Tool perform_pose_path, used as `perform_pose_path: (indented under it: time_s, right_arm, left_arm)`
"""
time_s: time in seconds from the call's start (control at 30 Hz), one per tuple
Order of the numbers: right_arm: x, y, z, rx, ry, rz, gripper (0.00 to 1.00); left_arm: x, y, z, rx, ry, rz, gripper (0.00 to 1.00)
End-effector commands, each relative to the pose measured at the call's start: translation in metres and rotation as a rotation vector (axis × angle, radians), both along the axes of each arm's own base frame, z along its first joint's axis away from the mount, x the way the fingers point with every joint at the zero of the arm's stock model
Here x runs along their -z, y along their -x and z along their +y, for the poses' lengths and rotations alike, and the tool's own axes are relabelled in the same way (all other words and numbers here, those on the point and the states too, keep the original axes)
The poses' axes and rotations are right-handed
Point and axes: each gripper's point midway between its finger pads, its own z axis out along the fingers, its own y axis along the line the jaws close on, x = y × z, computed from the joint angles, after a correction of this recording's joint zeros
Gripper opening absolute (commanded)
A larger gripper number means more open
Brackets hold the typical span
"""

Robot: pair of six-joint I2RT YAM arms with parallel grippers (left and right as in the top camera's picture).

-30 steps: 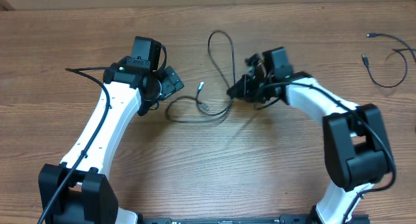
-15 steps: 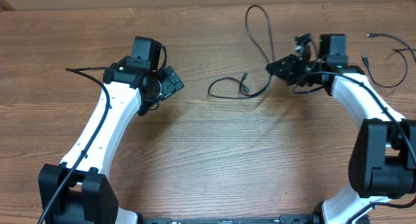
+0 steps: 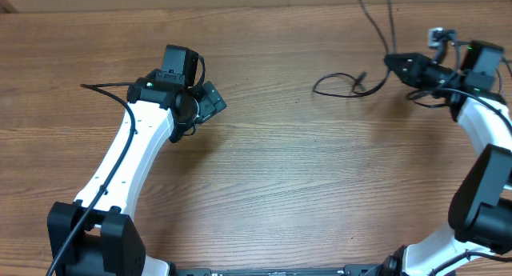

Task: Untangle cables
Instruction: 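Drag the cable to the upper right with the right gripper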

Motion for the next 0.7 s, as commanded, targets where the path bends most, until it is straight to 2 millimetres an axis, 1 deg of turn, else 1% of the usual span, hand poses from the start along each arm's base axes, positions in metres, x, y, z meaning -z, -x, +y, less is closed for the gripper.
perform_pose_path:
  time_s: [0.0,0.17,0.3,0.4,0.5,0.67]
  right_arm:
    - [-0.029,0.003,-0.019,-0.007,0.039,-0.11,0.04]
    - [-0.023,0.008,-0.039,0.02,0.073,-0.11,0.04]
    - [-0.007,0.011,-0.052,0.067,0.132,-0.054,0.04]
    - [0.005,0.012,-0.059,0.105,0.18,-0.009,0.04]
    - [0.01,0.011,-0.066,0.137,0.211,0.013,0.04]
    - [0.014,0.01,-0.071,0.16,0.234,0.024,0.04]
  left_arm:
    - [-0.002,0.0,-0.001,-0.004,0.006,-0.004,1.0]
    - [-0.002,0.0,-0.001,-0.004,0.006,-0.004,1.0]
    - [-0.002,0.0,-0.001,-0.004,0.006,-0.004,1.0]
    - [-0.002,0.0,-0.001,-0.004,0.006,-0.004,0.99]
    - [-0.002,0.0,-0.001,-0.004,0.006,-0.004,1.0]
    - [-0.002,0.0,-0.001,-0.004,0.006,-0.004,1.0]
